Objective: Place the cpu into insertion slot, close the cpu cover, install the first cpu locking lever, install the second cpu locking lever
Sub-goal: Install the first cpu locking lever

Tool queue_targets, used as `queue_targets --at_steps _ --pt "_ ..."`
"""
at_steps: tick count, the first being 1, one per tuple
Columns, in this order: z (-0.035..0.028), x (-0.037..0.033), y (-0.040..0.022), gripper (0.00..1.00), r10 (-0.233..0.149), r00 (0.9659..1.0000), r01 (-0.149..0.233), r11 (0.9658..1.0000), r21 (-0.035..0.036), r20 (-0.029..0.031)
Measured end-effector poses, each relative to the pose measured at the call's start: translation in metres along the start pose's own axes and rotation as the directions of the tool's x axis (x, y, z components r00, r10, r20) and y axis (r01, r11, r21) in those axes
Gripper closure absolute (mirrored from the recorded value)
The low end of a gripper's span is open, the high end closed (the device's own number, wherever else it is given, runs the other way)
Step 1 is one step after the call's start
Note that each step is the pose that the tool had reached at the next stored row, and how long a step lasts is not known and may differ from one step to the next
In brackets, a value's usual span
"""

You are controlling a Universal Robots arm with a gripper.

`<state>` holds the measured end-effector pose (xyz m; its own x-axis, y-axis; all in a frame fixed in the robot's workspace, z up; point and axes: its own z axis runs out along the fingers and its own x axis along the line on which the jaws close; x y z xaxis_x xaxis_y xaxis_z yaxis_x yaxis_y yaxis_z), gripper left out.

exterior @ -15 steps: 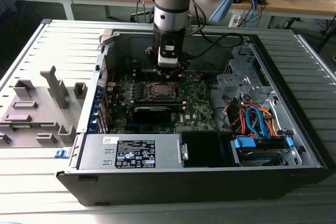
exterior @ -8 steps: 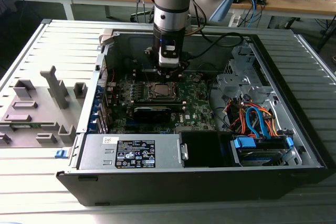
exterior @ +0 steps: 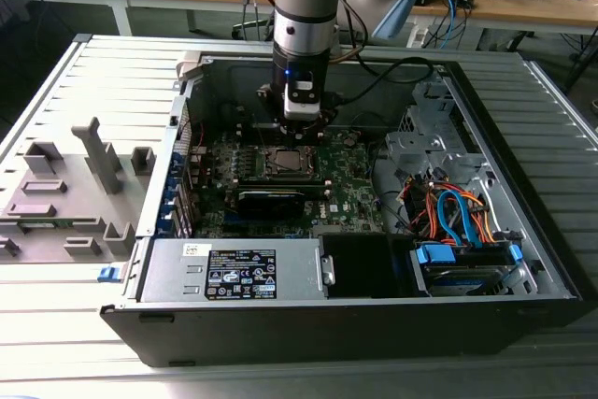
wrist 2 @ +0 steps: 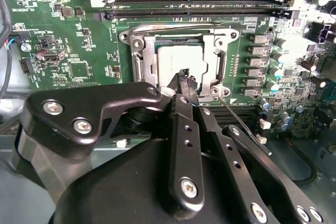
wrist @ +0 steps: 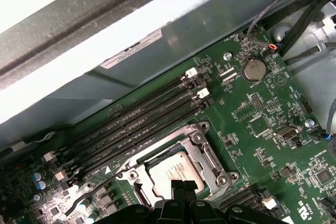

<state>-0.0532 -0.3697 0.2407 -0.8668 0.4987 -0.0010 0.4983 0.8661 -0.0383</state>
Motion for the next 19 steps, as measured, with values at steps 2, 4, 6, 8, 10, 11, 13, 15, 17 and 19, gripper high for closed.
queue_targets --at_steps 2,4,6,8,10,11,13,15,17,19 --pt "0.0 0.0 0.0 0.89 -0.006 1.0 0.006 1.0 0.0 0.0002" --pt "0.0 0.0 0.0 0.89 -0.013 0.9999 0.013 0.9999 0.0 0.0005" --pt "0.0 0.0 0.0 0.89 -0.02 0.9998 0.02 0.9998 0.0001 0.0008" --pt "0.0 0.0 0.0 0.89 -0.025 0.9997 0.025 0.9997 0.0 0.0009" --pt "0.0 0.0 0.0 0.89 -0.032 0.9995 0.032 0.9995 0.0 0.0013" --pt "0.0 0.0 0.0 0.89 -0.036 0.9993 0.036 0.9993 0.0 0.0014" --pt "0.0 0.0 0.0 0.89 -0.041 0.9992 0.041 0.9992 0.0 0.0015" --pt "0.0 0.0 0.0 0.89 -0.052 0.9987 0.052 0.9987 0.0 0.002" --pt "0.0 0.0 0.0 0.89 -0.058 0.9983 0.058 0.9983 0.0001 0.0022" --pt "0.0 0.0 0.0 0.89 -0.064 0.9979 0.064 0.9979 0.0 0.0024"
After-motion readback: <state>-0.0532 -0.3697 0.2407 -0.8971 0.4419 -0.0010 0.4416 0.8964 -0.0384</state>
